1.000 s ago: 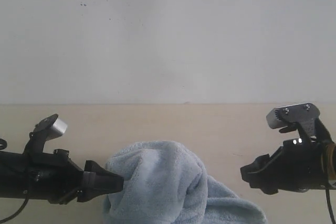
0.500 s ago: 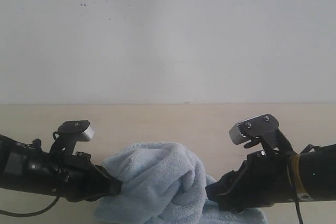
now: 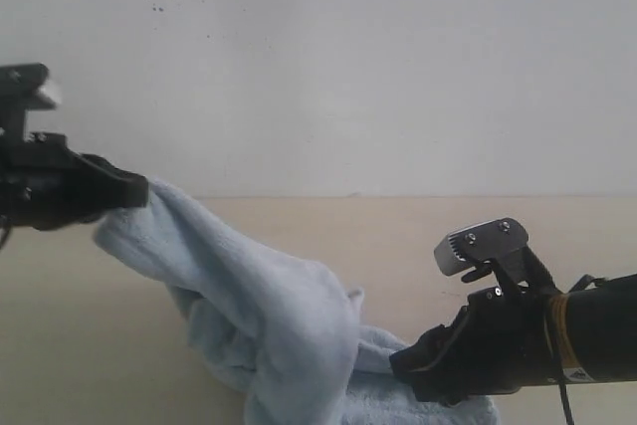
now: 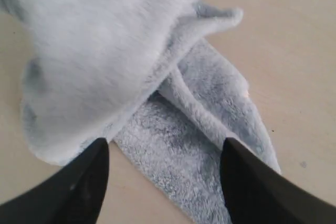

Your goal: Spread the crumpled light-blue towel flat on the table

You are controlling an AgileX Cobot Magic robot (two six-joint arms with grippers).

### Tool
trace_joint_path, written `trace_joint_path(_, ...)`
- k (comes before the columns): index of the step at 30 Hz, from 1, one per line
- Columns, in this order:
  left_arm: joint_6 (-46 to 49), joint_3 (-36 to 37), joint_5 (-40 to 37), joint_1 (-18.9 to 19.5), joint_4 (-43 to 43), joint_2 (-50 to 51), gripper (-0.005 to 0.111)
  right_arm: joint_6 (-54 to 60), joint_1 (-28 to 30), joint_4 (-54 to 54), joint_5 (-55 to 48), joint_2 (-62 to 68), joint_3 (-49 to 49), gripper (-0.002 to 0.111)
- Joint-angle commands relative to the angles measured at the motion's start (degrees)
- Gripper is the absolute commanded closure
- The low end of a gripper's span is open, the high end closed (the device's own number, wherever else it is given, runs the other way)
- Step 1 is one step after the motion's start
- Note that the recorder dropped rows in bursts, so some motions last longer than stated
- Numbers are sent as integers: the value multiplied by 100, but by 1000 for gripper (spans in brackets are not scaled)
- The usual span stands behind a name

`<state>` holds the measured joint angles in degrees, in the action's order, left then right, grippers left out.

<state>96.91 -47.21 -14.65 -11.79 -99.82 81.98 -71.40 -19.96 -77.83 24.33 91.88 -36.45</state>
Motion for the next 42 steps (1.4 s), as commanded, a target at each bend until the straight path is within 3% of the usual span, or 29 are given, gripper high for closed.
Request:
trace_joint_path(1, -136, 17, 741, 390, -13, -547, 103, -48, -6, -66, -23, 12, -26, 49)
trace_joint_path(9, -167, 830, 1316, 978, -13, -546, 103, -64, -6, -80, 157, 12, -26, 49)
trace_joint_path(13, -153, 982, 822, 992, -13, -511, 103, -64, -6, -129, 182, 12, -26, 49)
trace_joint_path(17, -153, 982, -288, 992, -13, -753, 99, -77, -6, -288, 204, 12, -26, 49)
trace_joint_path(20, -153, 889, -923, 992, -13, -981, 80, -77, -6, -288, 204, 12, -26, 49)
trace_joint_path(21, -181, 840, -949, 992, -13, -1071, 68, -77, -6, -288, 204, 12, -26, 49)
trace_joint_path(24, -278, 733, -577, 992, -13, -1227, 32, -77, -6, -288, 228, 12, -26, 49)
trace_joint_path(25, -377, 725, -280, 992, -13, -1259, 26, -86, -6, -288, 242, 12, -26, 49)
trace_joint_path(29, -648, 762, 75, 992, -13, -1364, 32, -110, -6, -288, 240, 12, -26, 49)
trace_joint_path(33, -864, 774, -1407, 901, 140, -1265, 43, -85, -6, -271, 240, 12, -26, 49)
trace_joint_path(42, -566, 661, -1142, -560, -13, 275, 43, -41, -6, -223, 229, 12, -26, 49)
